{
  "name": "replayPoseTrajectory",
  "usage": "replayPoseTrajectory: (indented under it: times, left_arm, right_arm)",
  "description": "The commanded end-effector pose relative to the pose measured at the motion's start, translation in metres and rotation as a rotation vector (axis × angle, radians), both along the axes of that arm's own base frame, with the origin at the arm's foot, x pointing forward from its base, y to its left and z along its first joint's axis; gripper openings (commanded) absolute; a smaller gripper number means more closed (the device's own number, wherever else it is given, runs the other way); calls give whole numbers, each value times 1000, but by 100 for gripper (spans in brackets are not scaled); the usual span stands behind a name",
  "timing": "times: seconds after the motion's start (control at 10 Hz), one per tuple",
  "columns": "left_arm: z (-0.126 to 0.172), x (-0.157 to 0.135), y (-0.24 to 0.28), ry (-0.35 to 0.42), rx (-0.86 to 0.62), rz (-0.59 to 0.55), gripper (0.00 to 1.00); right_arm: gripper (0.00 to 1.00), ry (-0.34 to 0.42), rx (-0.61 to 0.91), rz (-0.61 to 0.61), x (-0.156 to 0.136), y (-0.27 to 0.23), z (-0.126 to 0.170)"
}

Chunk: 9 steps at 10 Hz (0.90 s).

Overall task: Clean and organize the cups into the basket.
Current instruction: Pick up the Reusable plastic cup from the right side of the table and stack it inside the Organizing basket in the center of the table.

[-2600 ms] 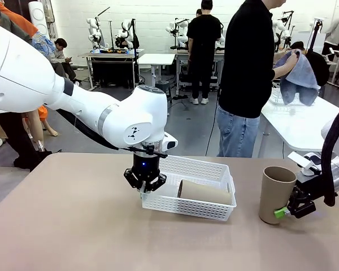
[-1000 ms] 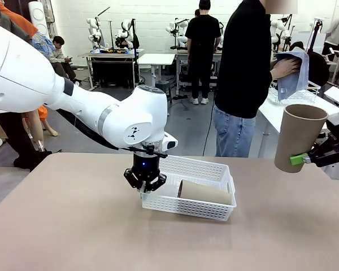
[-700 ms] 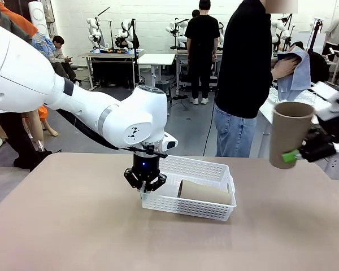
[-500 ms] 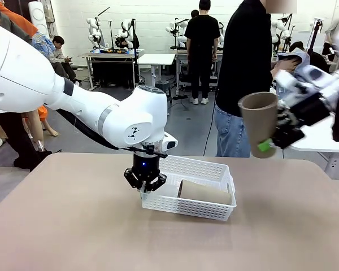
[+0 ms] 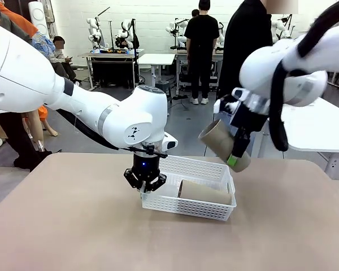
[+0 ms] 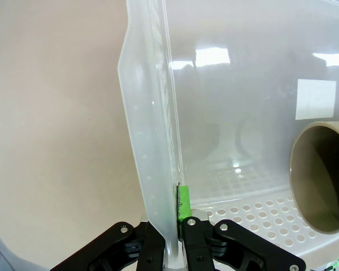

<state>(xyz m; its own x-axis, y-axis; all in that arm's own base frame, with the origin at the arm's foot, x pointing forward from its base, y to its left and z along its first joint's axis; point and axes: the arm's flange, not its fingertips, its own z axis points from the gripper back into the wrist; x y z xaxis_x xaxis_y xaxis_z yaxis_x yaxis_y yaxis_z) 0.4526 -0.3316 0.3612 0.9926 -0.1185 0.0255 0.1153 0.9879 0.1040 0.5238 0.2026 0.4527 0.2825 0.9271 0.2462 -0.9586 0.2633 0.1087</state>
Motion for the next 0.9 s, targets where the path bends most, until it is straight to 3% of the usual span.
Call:
replayPoseTrajectory:
  times: [0.0,0.5,0.8]
  left_arm:
    - [-5,-2,-1,2,14,-13,0]
    - [-5,-2,-1,2,14,-13,0]
    - [-5,-2,-1,2,14,-13,0]
  right_arm:
    - [81,77,-78,58,24,30,7]
    - [81,125,-173,217,26,68,-34]
    - [81,86,-216,291,37,75,-58]
